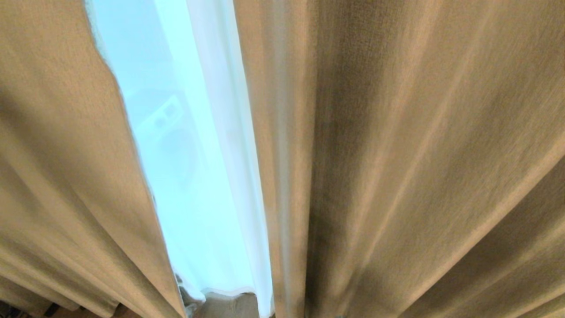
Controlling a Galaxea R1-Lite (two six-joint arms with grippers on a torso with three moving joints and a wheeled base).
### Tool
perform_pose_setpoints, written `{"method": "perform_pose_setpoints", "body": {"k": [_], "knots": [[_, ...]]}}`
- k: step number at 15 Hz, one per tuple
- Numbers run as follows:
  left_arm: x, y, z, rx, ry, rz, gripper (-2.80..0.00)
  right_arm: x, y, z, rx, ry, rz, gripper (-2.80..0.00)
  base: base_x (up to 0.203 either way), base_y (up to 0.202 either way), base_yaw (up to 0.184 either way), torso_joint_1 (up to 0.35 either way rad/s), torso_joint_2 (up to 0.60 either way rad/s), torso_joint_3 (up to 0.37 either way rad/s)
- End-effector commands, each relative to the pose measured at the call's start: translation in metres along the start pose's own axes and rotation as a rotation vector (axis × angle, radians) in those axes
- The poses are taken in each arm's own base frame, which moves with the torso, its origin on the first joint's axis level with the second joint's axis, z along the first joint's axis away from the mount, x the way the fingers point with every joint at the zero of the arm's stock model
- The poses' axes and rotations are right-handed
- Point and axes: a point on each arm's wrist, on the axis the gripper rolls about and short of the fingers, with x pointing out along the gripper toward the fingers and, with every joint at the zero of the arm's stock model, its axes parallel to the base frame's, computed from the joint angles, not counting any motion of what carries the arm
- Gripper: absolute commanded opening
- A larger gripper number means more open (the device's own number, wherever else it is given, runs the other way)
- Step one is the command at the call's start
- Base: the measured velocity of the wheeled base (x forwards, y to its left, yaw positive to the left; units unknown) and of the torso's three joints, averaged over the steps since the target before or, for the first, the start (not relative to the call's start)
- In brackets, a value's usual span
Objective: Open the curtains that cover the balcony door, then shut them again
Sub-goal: Pull the outer curtains open on both sides
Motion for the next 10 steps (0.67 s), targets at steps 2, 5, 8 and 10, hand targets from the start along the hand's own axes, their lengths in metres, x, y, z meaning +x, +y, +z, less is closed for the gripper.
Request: {"method": "perform_pose_setpoints", "body": {"k": [2,5,8,10], "knots": [[-0.001,0.004,-0.007,-0.005,0.008,-0.001,-2.8,0.0,0.0,0.0,0.0,0.0,0.001,-2.8,0.0,0.0,0.0,0.0,0.0,0.0],[-0.004,0.009,-0.012,-0.006,0.017,0.011,-2.8,0.0,0.0,0.0,0.0,0.0,0.001,-2.8,0.0,0.0,0.0,0.0,0.0,0.0],[-0.007,0.015,-0.017,-0.009,0.026,0.024,-2.8,0.0,0.0,0.0,0.0,0.0,0.0,-2.8,0.0,0.0,0.0,0.0,0.0,0.0],[-0.01,0.019,-0.019,0.007,0.016,0.034,-2.8,0.0,0.0,0.0,0.0,0.0,0.0,-2.8,0.0,0.0,0.0,0.0,0.0,0.0]]}}
